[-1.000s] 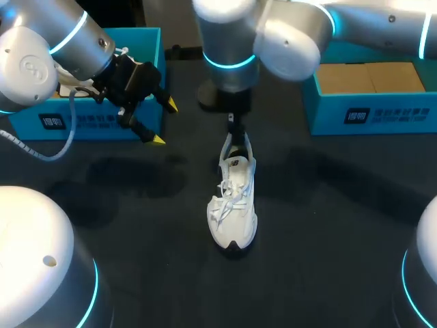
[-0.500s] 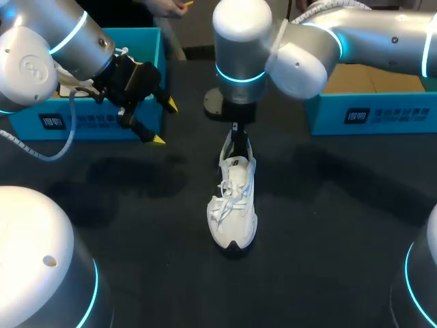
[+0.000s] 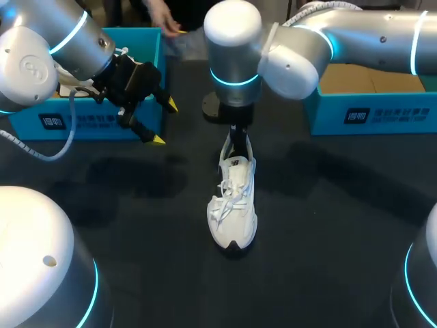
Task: Take the shoe out of the shoebox, open the shoe tongue, remove and reinsert the insole, then place the shoe into the shoebox
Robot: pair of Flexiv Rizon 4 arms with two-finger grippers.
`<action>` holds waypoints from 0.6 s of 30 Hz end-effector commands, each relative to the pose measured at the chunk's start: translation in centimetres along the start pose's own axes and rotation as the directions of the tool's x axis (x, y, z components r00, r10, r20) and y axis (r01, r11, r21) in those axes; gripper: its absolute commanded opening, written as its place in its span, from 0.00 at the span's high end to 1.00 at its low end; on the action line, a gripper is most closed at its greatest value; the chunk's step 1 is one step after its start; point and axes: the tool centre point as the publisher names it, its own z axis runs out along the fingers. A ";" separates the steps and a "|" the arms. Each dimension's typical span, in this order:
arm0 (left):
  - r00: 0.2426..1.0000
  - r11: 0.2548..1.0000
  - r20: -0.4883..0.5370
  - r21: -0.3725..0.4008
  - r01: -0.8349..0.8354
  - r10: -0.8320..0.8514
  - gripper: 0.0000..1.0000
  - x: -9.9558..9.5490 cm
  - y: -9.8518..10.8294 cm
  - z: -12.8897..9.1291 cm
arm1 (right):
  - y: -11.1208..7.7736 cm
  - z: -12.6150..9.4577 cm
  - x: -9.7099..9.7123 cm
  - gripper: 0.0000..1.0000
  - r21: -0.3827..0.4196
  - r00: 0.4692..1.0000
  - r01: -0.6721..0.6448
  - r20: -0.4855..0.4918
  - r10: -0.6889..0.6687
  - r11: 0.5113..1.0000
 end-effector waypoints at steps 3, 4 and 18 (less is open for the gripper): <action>1.000 1.000 0.001 -0.002 -0.001 0.001 0.00 0.1 0.0 0.0 | 0.2 0.4 -0.1 0.57 -0.002 1.000 -0.002 0.000 0.002 1.000; 1.000 1.000 0.001 -0.002 -0.001 0.001 0.00 0.1 0.0 0.0 | 0.2 0.4 -0.1 0.58 -0.001 1.000 -0.001 -0.001 0.001 1.000; 1.000 1.000 0.001 -0.002 -0.001 0.001 0.00 0.1 0.0 0.0 | 0.2 -1.1 0.4 1.00 0.003 0.999 -0.046 0.005 0.046 0.999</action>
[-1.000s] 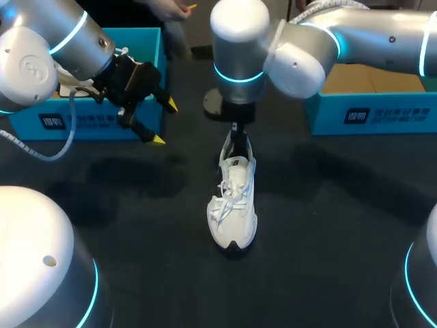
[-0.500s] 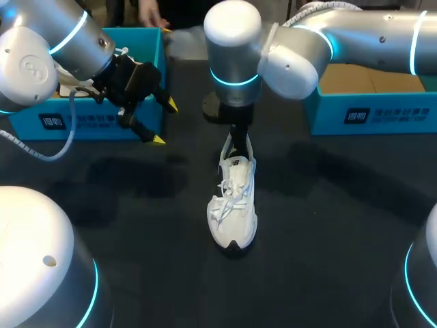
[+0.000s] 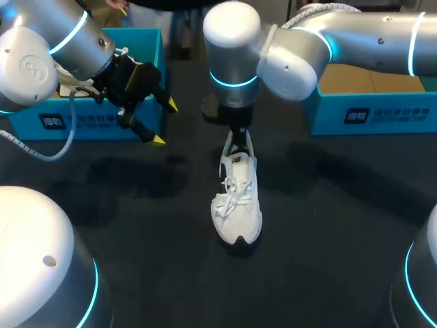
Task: Take the shoe out of the shoebox, open the shoe tongue, remove and reinsert the insole, then place the shoe into the shoebox
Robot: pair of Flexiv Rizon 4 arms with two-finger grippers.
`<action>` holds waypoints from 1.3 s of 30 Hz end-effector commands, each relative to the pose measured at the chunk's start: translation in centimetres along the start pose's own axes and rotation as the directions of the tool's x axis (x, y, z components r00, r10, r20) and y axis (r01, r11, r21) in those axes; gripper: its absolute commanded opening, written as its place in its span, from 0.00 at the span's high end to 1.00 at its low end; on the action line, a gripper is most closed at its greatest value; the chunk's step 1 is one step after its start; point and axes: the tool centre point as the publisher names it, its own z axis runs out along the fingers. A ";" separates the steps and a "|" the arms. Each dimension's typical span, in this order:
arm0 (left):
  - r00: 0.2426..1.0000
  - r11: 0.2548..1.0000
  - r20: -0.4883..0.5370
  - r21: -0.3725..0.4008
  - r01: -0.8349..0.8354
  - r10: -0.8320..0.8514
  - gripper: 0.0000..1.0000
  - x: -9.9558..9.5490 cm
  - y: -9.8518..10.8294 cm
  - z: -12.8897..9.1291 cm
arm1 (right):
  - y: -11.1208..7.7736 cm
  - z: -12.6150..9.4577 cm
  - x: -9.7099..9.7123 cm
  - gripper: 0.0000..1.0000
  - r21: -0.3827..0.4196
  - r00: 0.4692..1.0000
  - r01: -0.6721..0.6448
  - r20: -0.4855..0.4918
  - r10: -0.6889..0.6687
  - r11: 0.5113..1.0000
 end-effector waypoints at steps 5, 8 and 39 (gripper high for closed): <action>1.000 1.000 0.001 -0.002 -0.001 0.001 0.00 0.1 0.0 0.0 | -0.7 -5.2 -0.1 1.00 0.019 1.000 -0.017 0.013 0.017 1.000; 1.000 1.000 0.001 -0.002 -0.001 0.001 0.00 0.1 0.0 0.0 | -1.2 -8.0 -0.3 1.00 0.007 1.000 -0.013 0.011 0.013 1.000; 1.000 1.000 0.001 -0.002 -0.001 0.001 0.00 0.1 0.0 0.0 | -2.6 -27.8 -5.5 1.00 0.050 0.982 0.136 0.121 -0.141 0.989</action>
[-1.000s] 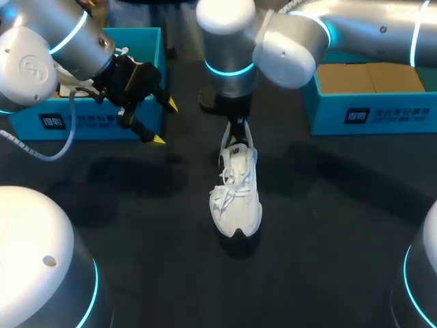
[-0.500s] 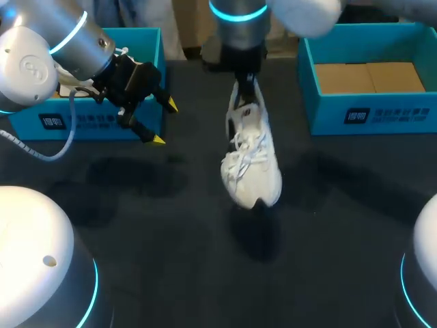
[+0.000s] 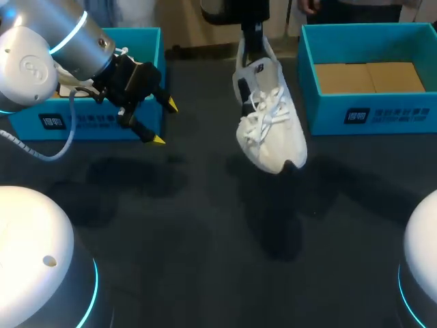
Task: Take the shoe out of the shoebox, open the shoe tongue, remove and reinsert the insole, then place the shoe into the shoebox
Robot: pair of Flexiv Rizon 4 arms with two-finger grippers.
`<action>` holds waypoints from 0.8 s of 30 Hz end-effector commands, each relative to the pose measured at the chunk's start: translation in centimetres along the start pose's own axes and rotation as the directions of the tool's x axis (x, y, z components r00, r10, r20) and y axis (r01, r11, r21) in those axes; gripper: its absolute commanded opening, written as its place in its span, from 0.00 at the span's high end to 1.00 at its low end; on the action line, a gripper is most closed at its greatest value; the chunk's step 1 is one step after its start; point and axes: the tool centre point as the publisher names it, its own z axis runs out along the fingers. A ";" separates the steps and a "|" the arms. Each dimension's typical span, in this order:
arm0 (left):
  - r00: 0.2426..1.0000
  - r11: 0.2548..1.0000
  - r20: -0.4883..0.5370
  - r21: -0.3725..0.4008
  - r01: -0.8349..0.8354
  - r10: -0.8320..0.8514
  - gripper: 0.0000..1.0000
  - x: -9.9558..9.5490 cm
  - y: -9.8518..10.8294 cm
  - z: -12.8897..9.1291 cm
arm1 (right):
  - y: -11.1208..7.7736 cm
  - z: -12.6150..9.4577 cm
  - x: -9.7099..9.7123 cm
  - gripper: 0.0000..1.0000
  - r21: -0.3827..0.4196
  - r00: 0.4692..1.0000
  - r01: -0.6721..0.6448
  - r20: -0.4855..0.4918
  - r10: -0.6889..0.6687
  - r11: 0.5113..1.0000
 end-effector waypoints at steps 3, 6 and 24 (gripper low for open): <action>1.000 1.000 0.001 -0.002 0.000 0.000 0.00 0.1 0.0 0.0 | 0.3 -0.6 -0.3 1.00 0.011 1.000 0.001 -0.005 -0.001 1.000; 1.000 1.000 0.001 -0.002 0.000 0.000 0.00 0.1 0.0 0.0 | 0.3 -0.6 -0.3 1.00 0.011 1.000 0.001 -0.005 -0.001 1.000; 1.000 1.000 0.001 -0.002 0.000 0.000 0.00 0.1 0.0 0.0 | -3.6 -0.1 -3.0 1.00 -0.049 1.000 0.003 -0.013 -0.004 0.999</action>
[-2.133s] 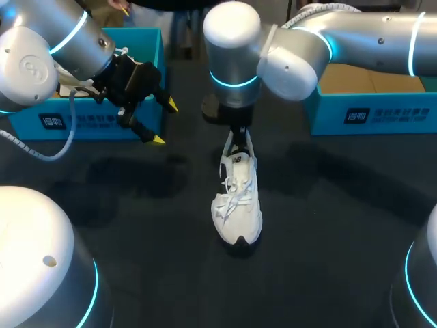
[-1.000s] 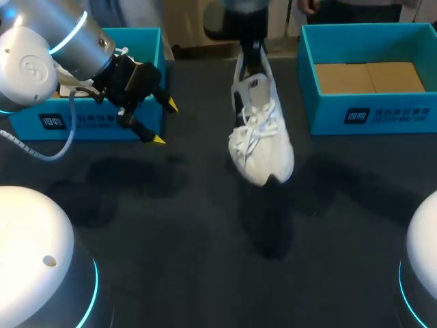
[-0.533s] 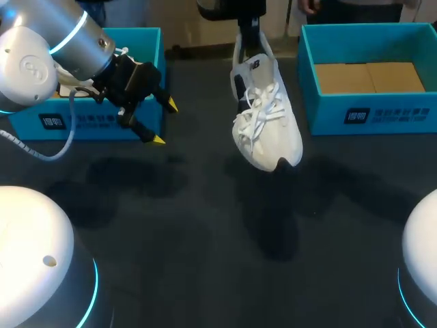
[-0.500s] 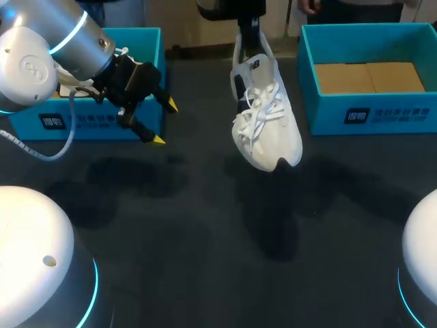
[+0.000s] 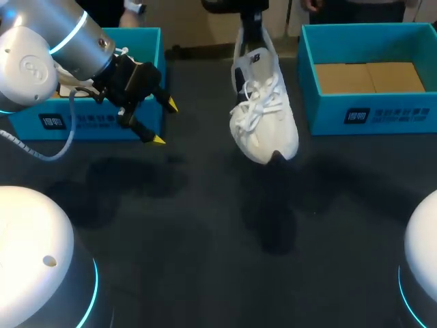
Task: Take the shoe out of the shoebox, open the shoe tongue, remove and reinsert the insole, then place the shoe into the shoebox
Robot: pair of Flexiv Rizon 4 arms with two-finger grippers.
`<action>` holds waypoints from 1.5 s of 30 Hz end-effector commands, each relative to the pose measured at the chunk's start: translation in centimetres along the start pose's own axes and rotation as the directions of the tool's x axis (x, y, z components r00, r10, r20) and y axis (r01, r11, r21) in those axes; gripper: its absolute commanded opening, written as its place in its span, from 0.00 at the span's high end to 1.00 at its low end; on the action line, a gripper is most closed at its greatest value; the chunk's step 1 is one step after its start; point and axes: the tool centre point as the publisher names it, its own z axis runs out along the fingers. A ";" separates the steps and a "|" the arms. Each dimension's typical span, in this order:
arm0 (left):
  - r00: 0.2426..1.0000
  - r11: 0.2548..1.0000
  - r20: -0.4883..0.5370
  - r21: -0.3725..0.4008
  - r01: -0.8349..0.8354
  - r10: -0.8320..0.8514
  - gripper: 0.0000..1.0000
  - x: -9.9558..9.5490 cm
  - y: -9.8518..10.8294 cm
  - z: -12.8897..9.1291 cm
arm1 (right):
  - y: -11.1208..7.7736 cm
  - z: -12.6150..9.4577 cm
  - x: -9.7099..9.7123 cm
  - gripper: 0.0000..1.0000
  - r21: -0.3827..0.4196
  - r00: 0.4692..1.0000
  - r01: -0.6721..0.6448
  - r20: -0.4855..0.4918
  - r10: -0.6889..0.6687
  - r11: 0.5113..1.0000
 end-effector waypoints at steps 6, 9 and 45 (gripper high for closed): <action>1.000 1.000 0.001 -0.002 -0.001 0.001 0.00 0.1 0.0 0.0 | -7.0 0.7 -3.4 1.00 -0.040 0.998 0.060 -0.017 -0.061 0.997; 1.000 1.000 0.001 -0.002 -0.001 0.001 0.00 0.1 0.0 0.0 | -9.4 1.2 -4.8 1.00 -0.012 0.994 0.105 -0.030 -0.105 0.994; 1.000 1.000 0.001 -0.002 -0.001 0.001 0.00 0.1 0.0 0.0 | -27.0 11.4 -11.7 1.00 -0.014 0.987 0.139 -0.079 -0.139 0.990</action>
